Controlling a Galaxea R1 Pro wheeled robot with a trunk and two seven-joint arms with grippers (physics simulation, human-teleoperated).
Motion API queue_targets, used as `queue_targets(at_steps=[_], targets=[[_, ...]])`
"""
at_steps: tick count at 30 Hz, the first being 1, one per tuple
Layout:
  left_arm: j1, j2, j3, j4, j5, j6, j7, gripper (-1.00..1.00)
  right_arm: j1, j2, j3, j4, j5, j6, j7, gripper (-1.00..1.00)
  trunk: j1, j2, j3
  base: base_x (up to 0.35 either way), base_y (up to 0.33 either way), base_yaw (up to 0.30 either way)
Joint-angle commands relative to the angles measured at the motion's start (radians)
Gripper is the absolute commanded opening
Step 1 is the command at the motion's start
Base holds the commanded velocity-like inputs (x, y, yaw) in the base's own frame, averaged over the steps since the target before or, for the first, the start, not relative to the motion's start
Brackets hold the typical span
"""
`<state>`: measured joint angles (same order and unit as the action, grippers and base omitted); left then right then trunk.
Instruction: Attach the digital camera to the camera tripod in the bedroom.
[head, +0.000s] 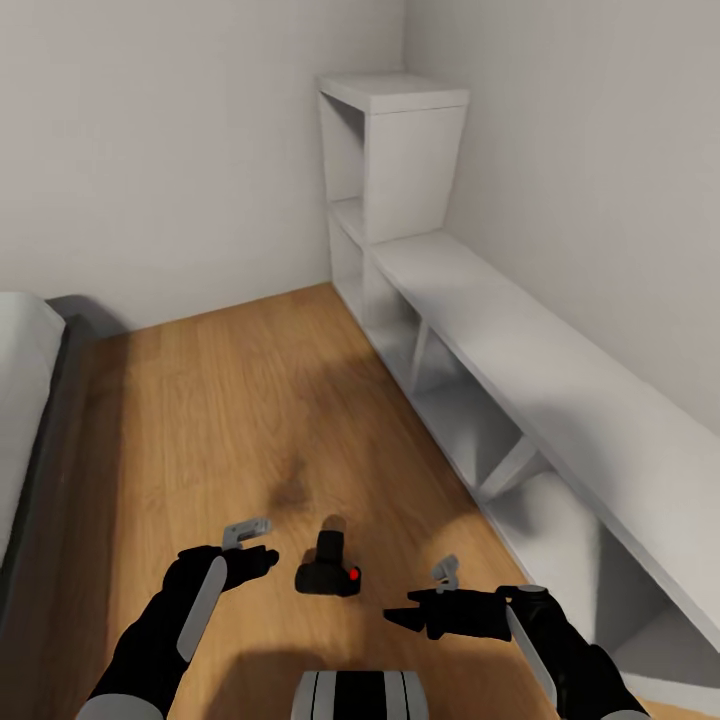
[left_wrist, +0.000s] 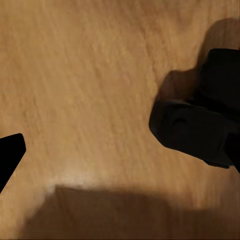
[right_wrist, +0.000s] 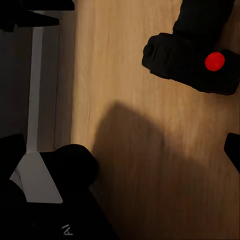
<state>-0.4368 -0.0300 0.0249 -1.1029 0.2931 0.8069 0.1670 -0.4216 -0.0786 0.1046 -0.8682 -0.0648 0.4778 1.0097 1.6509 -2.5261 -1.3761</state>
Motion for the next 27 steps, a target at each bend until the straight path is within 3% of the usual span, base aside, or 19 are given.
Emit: queue_targets(at_steps=[1, 27], targets=[[0.000, -0.001, 0.001, -0.001, 0.011, 0.003, 0.008, 1.00, 0.000, -0.001, 0.004, -0.002, -0.006, 0.008, -0.001, 1.00, 0.000, 0.000, -0.001, 0.047, 0.084, 0.000], [0.000, -0.001, 0.002, 0.001, 0.010, 0.004, 0.007, 1.00, 0.000, -0.001, 0.000, -0.003, -0.007, 0.010, -0.009, 1.00, 0.000, 0.000, -0.001, 0.024, 0.012, 0.000]])
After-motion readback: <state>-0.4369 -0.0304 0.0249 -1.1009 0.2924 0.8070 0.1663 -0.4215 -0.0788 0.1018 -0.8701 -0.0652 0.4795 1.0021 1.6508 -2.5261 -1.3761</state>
